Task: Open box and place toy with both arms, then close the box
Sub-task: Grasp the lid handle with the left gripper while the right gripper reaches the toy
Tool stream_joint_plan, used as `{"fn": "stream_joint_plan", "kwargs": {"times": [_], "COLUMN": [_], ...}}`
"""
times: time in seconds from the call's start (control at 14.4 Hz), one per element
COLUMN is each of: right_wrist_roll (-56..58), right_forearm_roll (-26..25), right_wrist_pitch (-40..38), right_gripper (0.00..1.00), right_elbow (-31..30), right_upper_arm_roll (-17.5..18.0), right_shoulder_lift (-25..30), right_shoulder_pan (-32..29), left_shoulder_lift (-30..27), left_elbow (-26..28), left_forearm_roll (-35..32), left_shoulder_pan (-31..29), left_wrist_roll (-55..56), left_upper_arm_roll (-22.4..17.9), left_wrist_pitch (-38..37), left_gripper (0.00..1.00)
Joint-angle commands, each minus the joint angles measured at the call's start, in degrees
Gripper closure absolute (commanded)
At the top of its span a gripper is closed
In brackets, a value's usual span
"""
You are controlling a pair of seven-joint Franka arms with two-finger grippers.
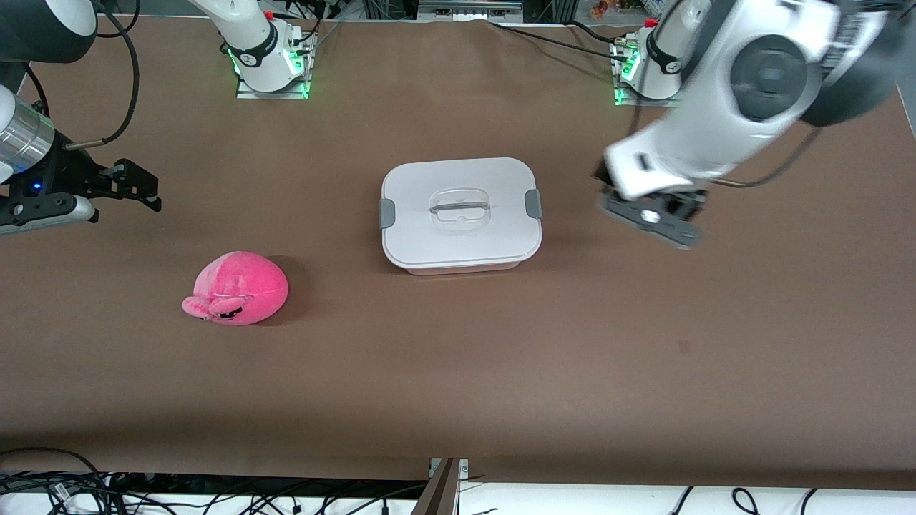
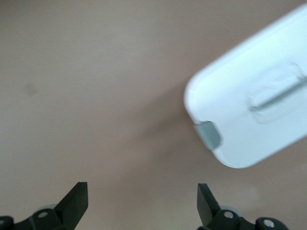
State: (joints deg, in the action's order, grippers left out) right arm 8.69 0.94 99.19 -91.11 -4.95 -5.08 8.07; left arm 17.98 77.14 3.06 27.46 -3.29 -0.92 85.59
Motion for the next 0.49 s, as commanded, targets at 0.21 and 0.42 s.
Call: {"fn": "stream_joint_plan", "kwargs": {"times": [0.21, 0.42], "right_wrist_roll": [0.3, 0.2], "right_forearm_roll": [0.0, 0.0], "right_wrist_pitch": [1.4, 2.8], "right_gripper": [0.0, 0.0], "right_elbow": [0.5, 0.5], "right_upper_arm_roll": [0.4, 0.4], "right_shoulder_lift": [-1.1, -3.2], "right_shoulder_pan": [-0.5, -1.0], "left_shoulder_lift": [8.2, 11.7], "left_elbow": [-1.5, -1.2], "left_forearm_roll": [1.3, 1.2], "left_shoulder_pan": [12.9, 14.5], "left_wrist_roll": [-6.6, -18.4], "left_upper_arm_roll": [-0.8, -0.8], "left_wrist_pitch": [6.2, 12.5], "left_gripper": [0.0, 0.0]}}
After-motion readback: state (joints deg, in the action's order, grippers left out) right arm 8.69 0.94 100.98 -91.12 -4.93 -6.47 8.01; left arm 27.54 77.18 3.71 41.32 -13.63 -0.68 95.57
